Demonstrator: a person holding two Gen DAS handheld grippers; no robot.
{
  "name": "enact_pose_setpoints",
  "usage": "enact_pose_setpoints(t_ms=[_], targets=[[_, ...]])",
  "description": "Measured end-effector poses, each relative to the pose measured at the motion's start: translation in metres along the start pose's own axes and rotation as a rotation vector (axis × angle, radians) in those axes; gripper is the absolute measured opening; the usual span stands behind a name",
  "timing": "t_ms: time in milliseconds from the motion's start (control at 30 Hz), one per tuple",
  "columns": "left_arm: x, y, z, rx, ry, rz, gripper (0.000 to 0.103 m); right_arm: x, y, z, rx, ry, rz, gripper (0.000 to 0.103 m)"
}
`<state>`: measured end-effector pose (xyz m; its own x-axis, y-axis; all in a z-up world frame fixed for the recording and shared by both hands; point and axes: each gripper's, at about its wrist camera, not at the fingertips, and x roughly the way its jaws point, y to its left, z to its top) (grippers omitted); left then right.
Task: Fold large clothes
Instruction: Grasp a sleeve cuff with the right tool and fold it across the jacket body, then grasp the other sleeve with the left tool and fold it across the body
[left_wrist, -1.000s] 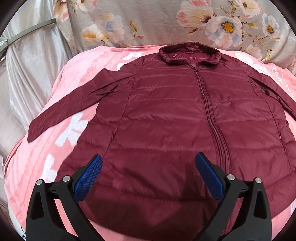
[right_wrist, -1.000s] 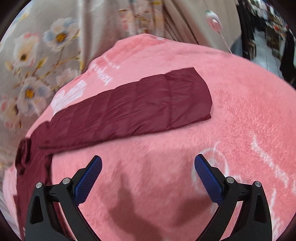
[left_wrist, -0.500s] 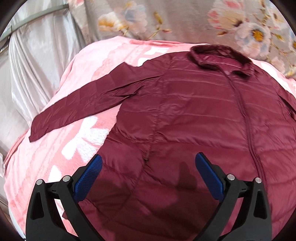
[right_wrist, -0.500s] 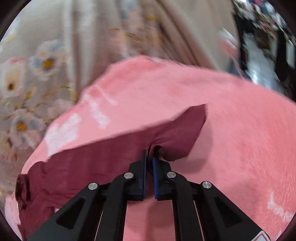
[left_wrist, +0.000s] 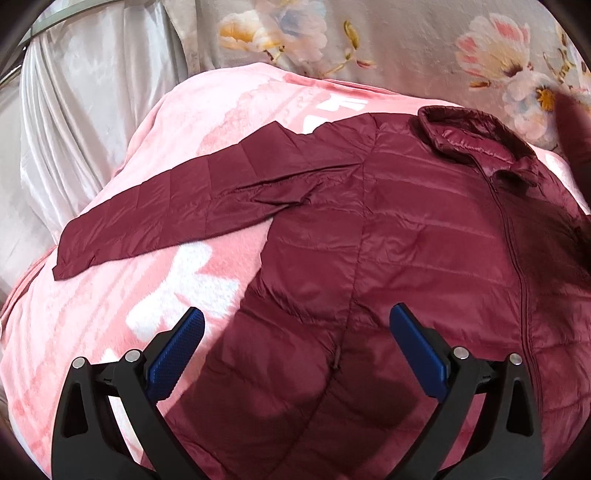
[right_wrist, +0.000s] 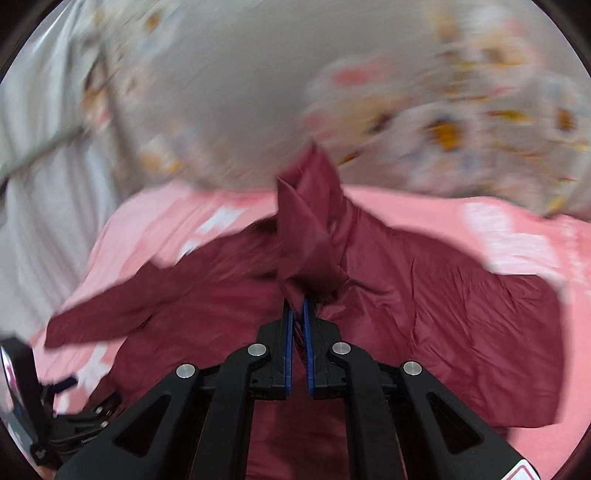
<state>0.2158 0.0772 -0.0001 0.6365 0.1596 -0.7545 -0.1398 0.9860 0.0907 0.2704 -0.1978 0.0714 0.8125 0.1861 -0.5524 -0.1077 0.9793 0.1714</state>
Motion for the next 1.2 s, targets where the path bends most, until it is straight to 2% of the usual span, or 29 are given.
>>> enact_pose_setpoints(t_ms=[67, 167, 200, 233, 300, 333, 433, 567, 633, 667, 700, 733, 767, 800, 867, 967, 1100, 1167, 1200], targets=[[0.003, 0.003, 0.004, -0.007, 0.005, -0.015, 0.098, 0.025, 0.030, -0.013, -0.049, 0.065, 0.069, 0.007], [0.008, 0.007, 0.012, -0.030, 0.020, -0.072, 0.098, 0.044, 0.059, -0.028, -0.092, 0.139, 0.164, 0.017], [0.009, 0.009, 0.014, -0.041, 0.025, -0.097, 0.098, 0.046, 0.068, -0.031, -0.115, 0.149, 0.173, 0.029], [0.009, 0.010, 0.017, -0.056, 0.029, -0.130, 0.098, 0.042, 0.073, -0.033, -0.129, 0.142, 0.175, 0.046], [0.010, 0.011, 0.024, -0.094, 0.045, -0.215, 0.098, 0.019, 0.072, -0.035, -0.119, 0.085, 0.194, 0.066], [0.011, 0.010, 0.027, -0.107, 0.052, -0.248, 0.098, 0.003, 0.064, -0.034, -0.095, 0.043, 0.202, 0.068], [0.021, -0.003, 0.038, -0.128, 0.094, -0.328, 0.098, -0.027, 0.034, -0.028, 0.006, -0.013, 0.165, 0.069], [0.050, -0.022, 0.047, -0.190, 0.205, -0.430, 0.098, -0.055, -0.053, -0.040, 0.222, -0.016, 0.044, 0.069], [0.064, -0.030, 0.047, -0.243, 0.257, -0.480, 0.094, -0.059, -0.096, -0.055, 0.349, 0.005, -0.005, 0.069], [0.070, -0.034, 0.048, -0.267, 0.276, -0.518, 0.081, -0.060, -0.118, -0.064, 0.426, 0.019, -0.025, 0.069], [0.072, -0.037, 0.049, -0.271, 0.281, -0.540, 0.056, -0.060, -0.132, -0.071, 0.472, 0.029, -0.034, 0.070], [0.073, -0.041, 0.050, -0.258, 0.283, -0.550, 0.043, -0.059, -0.148, -0.078, 0.519, 0.039, -0.044, 0.070], [0.073, -0.045, 0.053, -0.239, 0.281, -0.537, 0.020, -0.058, -0.164, -0.086, 0.562, 0.049, -0.056, 0.070], [0.071, -0.047, 0.057, -0.225, 0.268, -0.523, 0.015, -0.054, -0.172, -0.091, 0.583, 0.057, -0.065, 0.070], [0.061, -0.047, 0.069, -0.198, 0.212, -0.503, 0.010, -0.046, -0.188, -0.096, 0.614, 0.074, -0.072, 0.068], [0.042, -0.035, 0.086, -0.177, 0.119, -0.439, 0.008, -0.032, -0.203, -0.095, 0.646, 0.096, -0.083, 0.062], [0.042, -0.022, 0.091, -0.155, 0.072, -0.370, 0.007, -0.017, -0.216, -0.091, 0.718, 0.109, -0.072, 0.058], [0.055, -0.024, 0.086, -0.133, 0.092, -0.347, 0.007, -0.007, -0.212, -0.082, 0.703, 0.119, -0.067, 0.046], [0.063, -0.027, 0.081, -0.119, 0.105, -0.331, 0.007, -0.005, -0.207, -0.079, 0.683, 0.121, -0.076, 0.025]])
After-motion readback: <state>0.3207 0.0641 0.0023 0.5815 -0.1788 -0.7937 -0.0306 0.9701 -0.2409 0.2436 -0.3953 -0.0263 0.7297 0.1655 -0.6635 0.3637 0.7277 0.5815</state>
